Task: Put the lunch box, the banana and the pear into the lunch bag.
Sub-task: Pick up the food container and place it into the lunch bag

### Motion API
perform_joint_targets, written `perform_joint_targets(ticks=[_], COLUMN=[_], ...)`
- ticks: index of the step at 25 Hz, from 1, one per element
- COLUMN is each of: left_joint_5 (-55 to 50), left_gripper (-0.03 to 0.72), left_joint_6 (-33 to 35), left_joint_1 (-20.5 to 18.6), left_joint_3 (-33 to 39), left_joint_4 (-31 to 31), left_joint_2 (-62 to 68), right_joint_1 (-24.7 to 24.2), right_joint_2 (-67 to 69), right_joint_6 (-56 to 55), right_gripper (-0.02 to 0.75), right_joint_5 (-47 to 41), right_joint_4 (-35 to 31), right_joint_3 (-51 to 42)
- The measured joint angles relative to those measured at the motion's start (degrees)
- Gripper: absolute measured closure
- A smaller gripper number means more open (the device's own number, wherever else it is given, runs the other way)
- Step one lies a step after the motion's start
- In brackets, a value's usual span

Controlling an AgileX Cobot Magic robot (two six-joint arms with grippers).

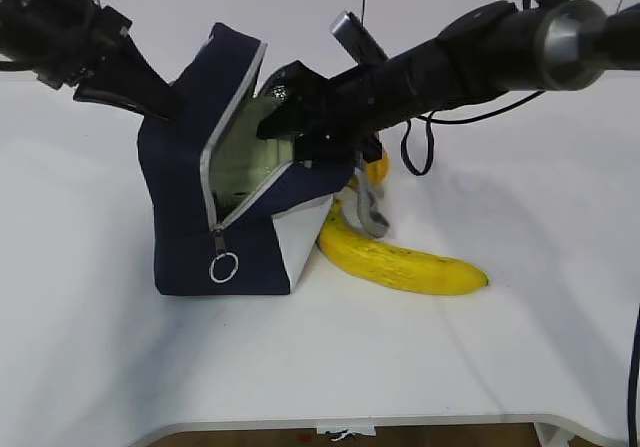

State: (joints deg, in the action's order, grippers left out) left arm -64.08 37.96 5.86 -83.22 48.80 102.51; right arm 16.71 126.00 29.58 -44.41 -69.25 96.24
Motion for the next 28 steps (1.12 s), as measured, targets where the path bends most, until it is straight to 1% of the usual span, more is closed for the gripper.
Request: perform_joint_targets(ticks=[5, 13, 23, 26, 28], left_joint_5=[-0.24, -0.47, -0.47, -0.47, -0.47], left_gripper=[0.674, 0.674, 0.674, 0.675, 0.675], left_joint_6=[0.0, 0.03, 0.03, 0.03, 0.03], left_joint_1=[0.0, 0.0, 0.0, 0.0, 0.0], left_joint_3=[-0.22, -0.22, -0.22, -0.22, -0.22], left_joint_4=[-2.14, -2.02, -2.02, -2.02, -2.02], left_joint_2=[0.55, 3.34, 3.68, 3.68, 3.68], right_joint_1=[0.0, 0.13, 0.13, 0.13, 0.13], right_joint_2=[1.27, 2.06, 2.91, 2.99, 2.99], right_joint_6=[0.0, 1.08, 1.54, 1.54, 1.54], right_gripper=[0.388, 0.388, 0.386, 0.365, 0.337], right_joint_5=[1.15, 3.09, 3.0, 2.76, 2.29], right_joint_4=[-0.51, -1.13, -1.68, -1.56, -1.22], right_joint_3=[0.0, 0.11, 0.11, 0.11, 0.11])
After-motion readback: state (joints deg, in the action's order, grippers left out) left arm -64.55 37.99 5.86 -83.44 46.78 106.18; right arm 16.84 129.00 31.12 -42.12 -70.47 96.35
